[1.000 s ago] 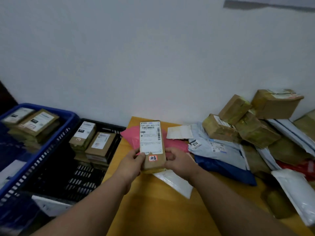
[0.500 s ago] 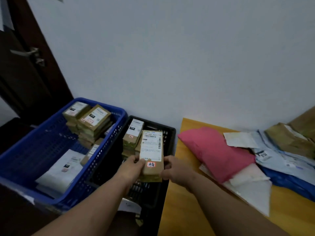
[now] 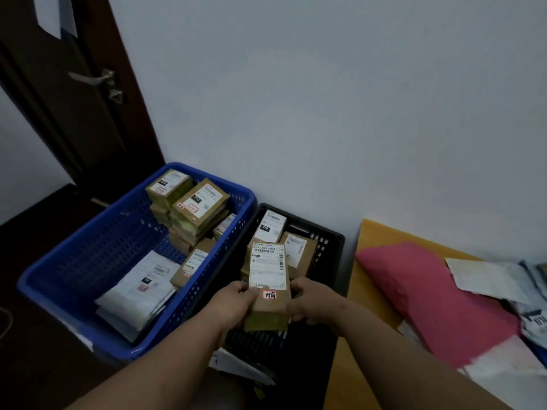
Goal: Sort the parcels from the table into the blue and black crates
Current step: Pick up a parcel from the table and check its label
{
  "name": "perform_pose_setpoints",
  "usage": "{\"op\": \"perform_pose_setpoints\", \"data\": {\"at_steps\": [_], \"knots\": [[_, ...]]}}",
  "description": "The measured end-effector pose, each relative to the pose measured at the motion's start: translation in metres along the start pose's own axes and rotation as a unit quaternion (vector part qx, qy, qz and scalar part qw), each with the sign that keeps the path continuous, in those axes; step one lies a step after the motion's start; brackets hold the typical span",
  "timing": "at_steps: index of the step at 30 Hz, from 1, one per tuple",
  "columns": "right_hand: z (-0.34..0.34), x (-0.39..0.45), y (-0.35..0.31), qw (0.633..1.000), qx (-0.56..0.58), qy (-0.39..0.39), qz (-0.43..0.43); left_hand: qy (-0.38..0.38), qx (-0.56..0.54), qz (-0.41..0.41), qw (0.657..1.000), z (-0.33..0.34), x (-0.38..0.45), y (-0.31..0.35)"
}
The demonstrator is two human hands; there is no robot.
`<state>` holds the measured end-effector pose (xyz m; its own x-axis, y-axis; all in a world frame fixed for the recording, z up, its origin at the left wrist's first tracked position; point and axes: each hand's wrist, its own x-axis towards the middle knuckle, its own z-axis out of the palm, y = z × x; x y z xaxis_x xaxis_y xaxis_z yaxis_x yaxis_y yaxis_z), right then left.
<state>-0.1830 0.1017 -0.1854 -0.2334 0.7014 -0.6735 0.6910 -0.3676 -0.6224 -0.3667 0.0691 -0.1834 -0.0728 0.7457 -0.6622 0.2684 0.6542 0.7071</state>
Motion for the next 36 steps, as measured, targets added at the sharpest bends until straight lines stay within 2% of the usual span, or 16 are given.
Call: {"op": "perform_pose_setpoints", "data": {"at_steps": [8,13,19,25,36], "knots": [[-0.002,0.053,-0.043,0.998,-0.022,-0.048,-0.034,0.036,-0.008,-0.025,0.999,-0.04,0.044,0.005],[0.017,0.083,-0.08,0.997,-0.021,-0.061,-0.041,0.031,-0.011,-0.019,0.999,-0.081,0.072,-0.001],[0.051,0.131,-0.138,0.997,0.069,-0.009,-0.016,0.018,0.019,0.012,1.0,-0.154,0.119,0.003],[0.096,0.18,-0.183,0.991,0.125,0.037,0.026,-0.023,-0.007,0.015,1.0,-0.223,0.165,0.002],[0.124,0.227,-0.198,0.983,0.147,0.044,0.104,-0.053,0.029,-0.016,0.998,-0.246,0.215,-0.01]]}}
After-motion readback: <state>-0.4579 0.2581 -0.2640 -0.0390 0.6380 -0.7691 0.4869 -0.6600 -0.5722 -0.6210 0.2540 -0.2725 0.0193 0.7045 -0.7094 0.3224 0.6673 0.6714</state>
